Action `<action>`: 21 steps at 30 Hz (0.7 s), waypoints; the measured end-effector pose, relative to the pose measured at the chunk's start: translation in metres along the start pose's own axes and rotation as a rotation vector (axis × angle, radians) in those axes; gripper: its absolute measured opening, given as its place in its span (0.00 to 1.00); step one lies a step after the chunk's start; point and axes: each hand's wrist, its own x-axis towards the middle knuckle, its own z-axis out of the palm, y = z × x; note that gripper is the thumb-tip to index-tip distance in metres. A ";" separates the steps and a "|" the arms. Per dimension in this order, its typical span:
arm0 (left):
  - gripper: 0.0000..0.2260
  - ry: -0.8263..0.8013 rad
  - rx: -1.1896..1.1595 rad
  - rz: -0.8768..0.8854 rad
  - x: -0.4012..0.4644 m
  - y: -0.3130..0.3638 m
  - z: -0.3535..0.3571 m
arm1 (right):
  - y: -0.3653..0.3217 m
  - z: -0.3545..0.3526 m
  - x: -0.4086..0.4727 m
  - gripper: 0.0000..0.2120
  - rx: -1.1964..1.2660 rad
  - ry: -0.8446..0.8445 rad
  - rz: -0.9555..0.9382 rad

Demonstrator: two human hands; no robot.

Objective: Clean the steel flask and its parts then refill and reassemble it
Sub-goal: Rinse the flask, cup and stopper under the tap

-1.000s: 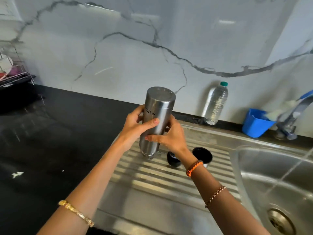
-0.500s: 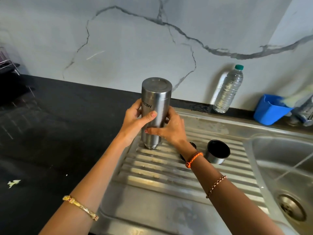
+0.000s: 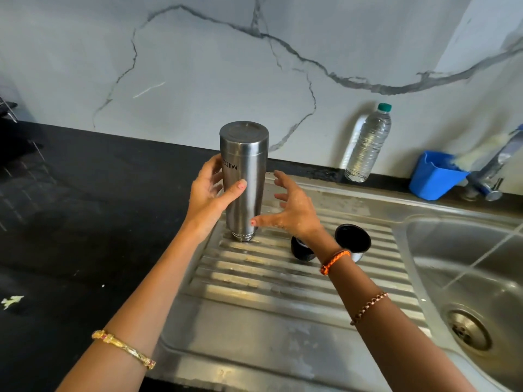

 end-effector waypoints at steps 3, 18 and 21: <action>0.33 0.061 0.125 0.046 -0.005 0.001 0.004 | 0.009 -0.021 -0.011 0.48 -0.076 0.038 -0.002; 0.10 0.318 0.294 0.226 -0.063 -0.026 0.068 | 0.032 -0.033 -0.036 0.18 -0.639 -0.042 -0.005; 0.11 0.167 0.307 0.022 -0.071 -0.027 0.082 | 0.031 -0.032 -0.043 0.16 -0.589 0.017 -0.034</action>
